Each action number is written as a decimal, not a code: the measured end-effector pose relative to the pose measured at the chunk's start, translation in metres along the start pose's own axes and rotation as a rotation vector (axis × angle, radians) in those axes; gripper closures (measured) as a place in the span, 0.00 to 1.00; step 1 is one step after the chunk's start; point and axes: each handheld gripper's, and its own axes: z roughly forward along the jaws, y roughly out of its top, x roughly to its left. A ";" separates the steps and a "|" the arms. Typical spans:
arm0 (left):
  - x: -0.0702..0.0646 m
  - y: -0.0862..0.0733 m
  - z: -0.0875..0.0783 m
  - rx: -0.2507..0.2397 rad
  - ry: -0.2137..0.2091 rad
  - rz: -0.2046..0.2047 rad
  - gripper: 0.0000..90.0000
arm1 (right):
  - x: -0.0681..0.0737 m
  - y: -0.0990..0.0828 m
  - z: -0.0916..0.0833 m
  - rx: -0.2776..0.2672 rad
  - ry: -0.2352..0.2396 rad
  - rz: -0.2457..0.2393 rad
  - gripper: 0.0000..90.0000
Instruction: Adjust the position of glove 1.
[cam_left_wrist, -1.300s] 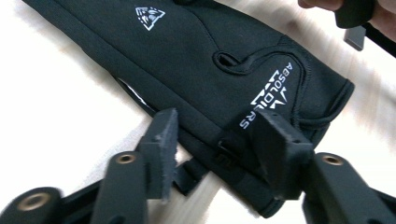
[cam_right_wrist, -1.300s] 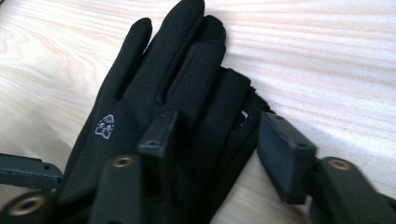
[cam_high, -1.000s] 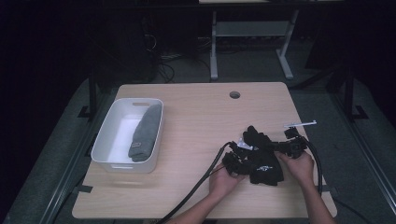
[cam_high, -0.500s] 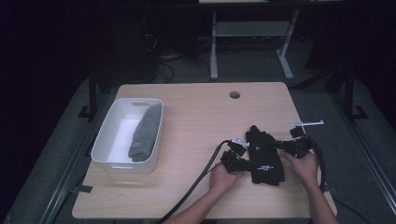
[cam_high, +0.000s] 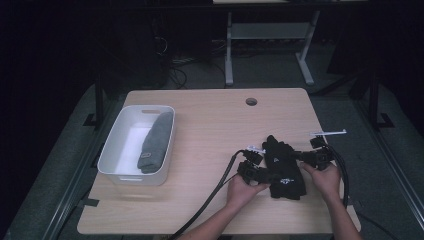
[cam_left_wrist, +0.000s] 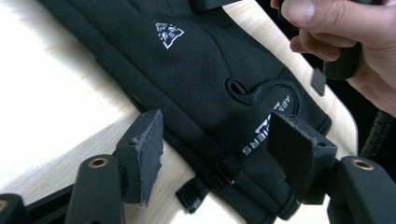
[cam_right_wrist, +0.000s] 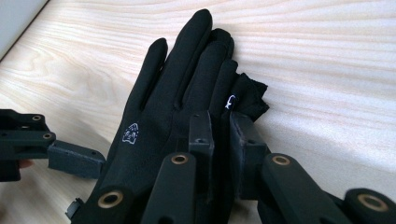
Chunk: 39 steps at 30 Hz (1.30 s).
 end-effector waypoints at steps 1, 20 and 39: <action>-0.001 0.000 0.001 0.000 0.022 0.004 0.46 | 0.001 0.000 0.000 -0.004 -0.001 0.003 0.89; -0.007 0.007 0.012 0.012 0.066 0.097 0.99 | 0.003 0.000 -0.011 -0.032 -0.017 -0.004 0.90; 0.002 0.015 -0.014 0.021 0.016 0.096 0.99 | 0.019 0.013 -0.018 -0.023 -0.033 -0.036 0.90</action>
